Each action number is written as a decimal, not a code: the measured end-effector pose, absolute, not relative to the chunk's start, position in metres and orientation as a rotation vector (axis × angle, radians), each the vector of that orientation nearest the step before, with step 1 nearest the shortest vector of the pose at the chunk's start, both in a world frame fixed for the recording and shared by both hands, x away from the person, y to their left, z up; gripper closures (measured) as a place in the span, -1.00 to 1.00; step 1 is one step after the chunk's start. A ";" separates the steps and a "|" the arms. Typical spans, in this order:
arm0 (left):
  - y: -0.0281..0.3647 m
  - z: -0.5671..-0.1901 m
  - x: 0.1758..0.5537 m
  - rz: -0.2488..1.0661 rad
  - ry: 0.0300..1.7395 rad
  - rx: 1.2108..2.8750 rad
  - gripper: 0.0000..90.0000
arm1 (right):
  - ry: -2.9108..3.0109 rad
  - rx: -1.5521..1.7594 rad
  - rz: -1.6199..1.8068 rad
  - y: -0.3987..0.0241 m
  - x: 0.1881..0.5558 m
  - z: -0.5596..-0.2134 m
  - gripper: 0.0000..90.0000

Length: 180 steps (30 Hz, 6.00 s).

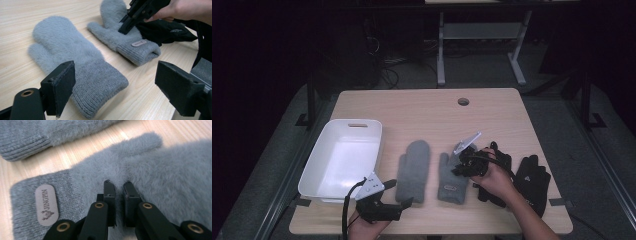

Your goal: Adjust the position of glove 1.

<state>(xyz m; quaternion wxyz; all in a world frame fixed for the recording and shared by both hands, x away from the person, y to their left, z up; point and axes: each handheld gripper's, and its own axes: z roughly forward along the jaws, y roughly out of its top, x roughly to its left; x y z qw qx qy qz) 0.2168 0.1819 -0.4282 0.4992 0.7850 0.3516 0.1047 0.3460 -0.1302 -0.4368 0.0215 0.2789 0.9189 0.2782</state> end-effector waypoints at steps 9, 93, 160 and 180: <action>0.183 -0.427 0.216 0.255 0.852 1.892 -0.63 | 2.814 0.931 0.908 -0.140 0.340 -0.419 0.88; 0.192 -0.420 0.212 0.293 0.895 1.844 -0.63 | 2.695 1.526 1.142 -0.052 0.429 -0.444 -0.29; 0.131 -0.454 0.301 -0.378 1.238 1.888 -0.59 | 2.509 1.723 1.484 -0.190 0.384 -0.458 0.71; 0.136 -0.462 0.307 -0.548 1.191 1.842 0.12 | 2.451 1.754 1.534 -0.186 0.385 -0.454 0.71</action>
